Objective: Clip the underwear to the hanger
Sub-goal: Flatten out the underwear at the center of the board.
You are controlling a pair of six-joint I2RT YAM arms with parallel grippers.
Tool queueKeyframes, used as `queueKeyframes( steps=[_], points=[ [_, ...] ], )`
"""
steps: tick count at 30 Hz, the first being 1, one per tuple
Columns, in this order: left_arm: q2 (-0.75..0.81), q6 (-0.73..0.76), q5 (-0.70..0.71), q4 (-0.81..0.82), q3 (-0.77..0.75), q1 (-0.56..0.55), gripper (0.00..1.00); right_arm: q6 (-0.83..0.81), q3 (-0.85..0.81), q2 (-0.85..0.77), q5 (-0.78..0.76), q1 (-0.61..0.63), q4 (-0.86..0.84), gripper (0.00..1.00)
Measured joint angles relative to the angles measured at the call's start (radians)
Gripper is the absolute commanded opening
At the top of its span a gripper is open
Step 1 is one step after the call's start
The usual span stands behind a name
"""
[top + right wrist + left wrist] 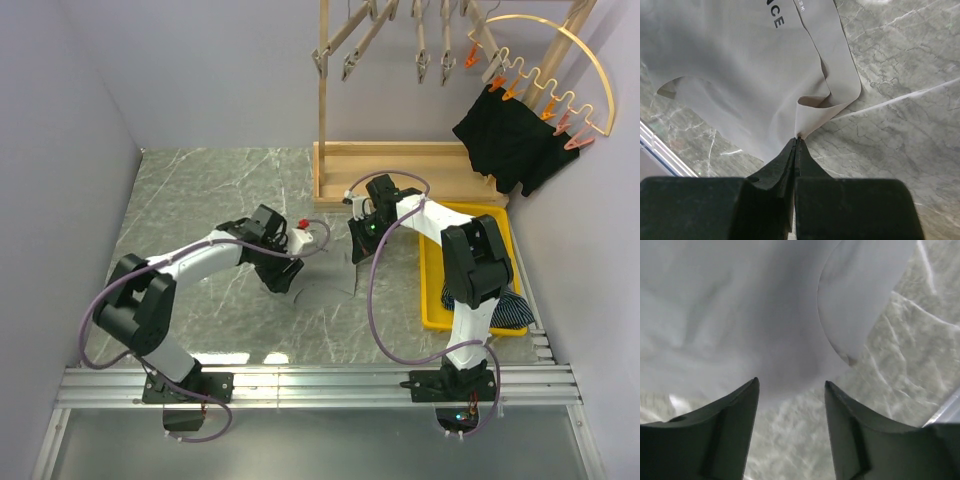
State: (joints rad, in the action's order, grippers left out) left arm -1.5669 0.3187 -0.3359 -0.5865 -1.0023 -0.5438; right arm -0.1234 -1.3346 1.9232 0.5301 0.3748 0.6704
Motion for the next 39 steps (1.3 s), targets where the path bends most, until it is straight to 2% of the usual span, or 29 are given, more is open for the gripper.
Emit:
queueKeyframes(
  steps=[1, 4, 8, 11, 12, 18, 22, 23, 24, 28, 31, 34, 39],
  points=[
    [-0.018, 0.009, 0.016, 0.013, 0.000, -0.016, 0.47, 0.000, 0.000, 0.000, 0.000, 0.000, 0.001, 0.00],
    [-0.059, 0.035, 0.062, 0.027, 0.000, -0.054, 0.38, 0.000, 0.000, 0.000, 0.000, 0.000, 0.005, 0.00],
    [-0.106, 0.074, 0.100, 0.012, 0.001, -0.123, 0.16, -0.002, 0.000, 0.000, -0.003, 0.000, 0.013, 0.00],
    [-0.119, 0.104, 0.103, -0.011, 0.003, -0.171, 0.02, -0.010, 0.000, 0.000, -0.008, 0.000, 0.025, 0.00],
    [-0.117, 0.112, 0.101, -0.023, 0.003, -0.186, 0.01, -0.014, 0.000, 0.000, -0.009, 0.000, 0.029, 0.00],
    [-0.111, 0.140, 0.033, -0.132, -0.004, -0.319, 0.01, -0.051, 0.000, 0.000, -0.018, 0.000, 0.064, 0.00],
    [-0.065, 0.127, -0.096, -0.212, -0.037, -0.399, 0.14, -0.083, 0.002, 0.000, -0.022, 0.000, 0.083, 0.00],
    [-0.042, 0.111, -0.114, -0.215, -0.050, -0.384, 0.24, -0.088, 0.003, 0.000, -0.022, 0.000, 0.085, 0.00],
    [-0.011, 0.094, -0.130, -0.212, -0.067, -0.351, 0.26, -0.095, 0.004, 0.000, -0.021, 0.000, 0.088, 0.00],
    [0.035, 0.020, -0.144, -0.171, -0.182, -0.108, 0.28, -0.110, 0.007, 0.000, -0.013, 0.000, 0.103, 0.00],
    [0.000, -0.019, -0.084, -0.108, -0.245, 0.053, 0.29, -0.115, 0.013, 0.000, -0.003, 0.000, 0.105, 0.00],
    [-0.062, -0.037, -0.032, -0.078, -0.259, 0.100, 0.32, -0.118, 0.019, 0.000, 0.007, 0.000, 0.109, 0.00],
    [-0.208, -0.055, -0.012, -0.077, -0.313, 0.097, 0.38, -0.118, 0.032, 0.000, 0.019, 0.000, 0.108, 0.00]
  ],
)
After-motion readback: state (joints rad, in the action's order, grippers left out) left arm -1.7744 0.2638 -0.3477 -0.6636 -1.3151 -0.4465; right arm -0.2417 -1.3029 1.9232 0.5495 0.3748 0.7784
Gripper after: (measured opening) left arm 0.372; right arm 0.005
